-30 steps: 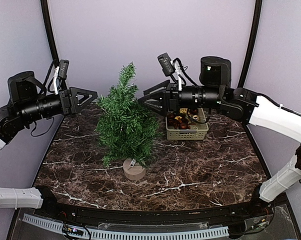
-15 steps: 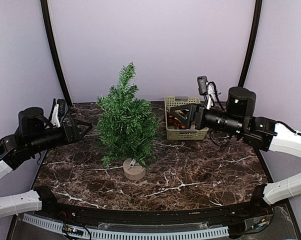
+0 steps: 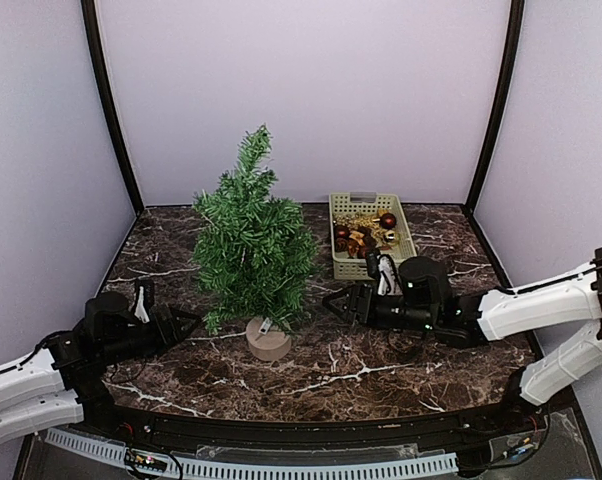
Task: Decorate the small christmas tree
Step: Turn around the Christmas tree at the center of the board.
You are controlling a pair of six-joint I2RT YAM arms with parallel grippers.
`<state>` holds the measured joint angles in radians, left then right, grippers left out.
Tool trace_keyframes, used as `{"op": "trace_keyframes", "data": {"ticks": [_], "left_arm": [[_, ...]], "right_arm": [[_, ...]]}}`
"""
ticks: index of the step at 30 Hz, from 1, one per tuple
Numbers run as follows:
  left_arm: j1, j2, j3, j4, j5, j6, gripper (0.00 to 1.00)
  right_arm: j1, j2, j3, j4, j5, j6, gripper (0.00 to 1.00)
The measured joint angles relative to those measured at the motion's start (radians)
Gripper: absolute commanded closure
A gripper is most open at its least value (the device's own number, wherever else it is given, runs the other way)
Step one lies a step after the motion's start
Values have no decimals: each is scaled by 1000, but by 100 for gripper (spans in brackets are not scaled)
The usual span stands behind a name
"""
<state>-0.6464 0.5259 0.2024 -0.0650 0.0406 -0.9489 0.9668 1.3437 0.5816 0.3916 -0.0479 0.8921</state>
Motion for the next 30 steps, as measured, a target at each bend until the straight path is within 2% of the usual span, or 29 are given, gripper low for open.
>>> {"op": "trace_keyframes", "data": {"ticks": [4,10,13,18,24,28,30], "left_arm": [[-27,112,-98,188,24,-43,25],[-61,375,-106,476,47,-76,27],[-94,521,-104,622,47,-91,28],[-119,762,-54,802,74,-103,30],[-133,893,35,889,87,-104,37],[-137,919,72,897,88,-95,47],[-137,950,87,899,94,-90,52]], "right_arm": [[9,169,2,148,-34,71,29],[14,418,67,259,-89,141,32],[17,496,128,280,-122,154,34],[24,570,217,323,-167,161,46],[28,620,253,337,-192,160,50],[28,639,259,335,-198,156,63],[28,649,266,332,-203,154,66]]}}
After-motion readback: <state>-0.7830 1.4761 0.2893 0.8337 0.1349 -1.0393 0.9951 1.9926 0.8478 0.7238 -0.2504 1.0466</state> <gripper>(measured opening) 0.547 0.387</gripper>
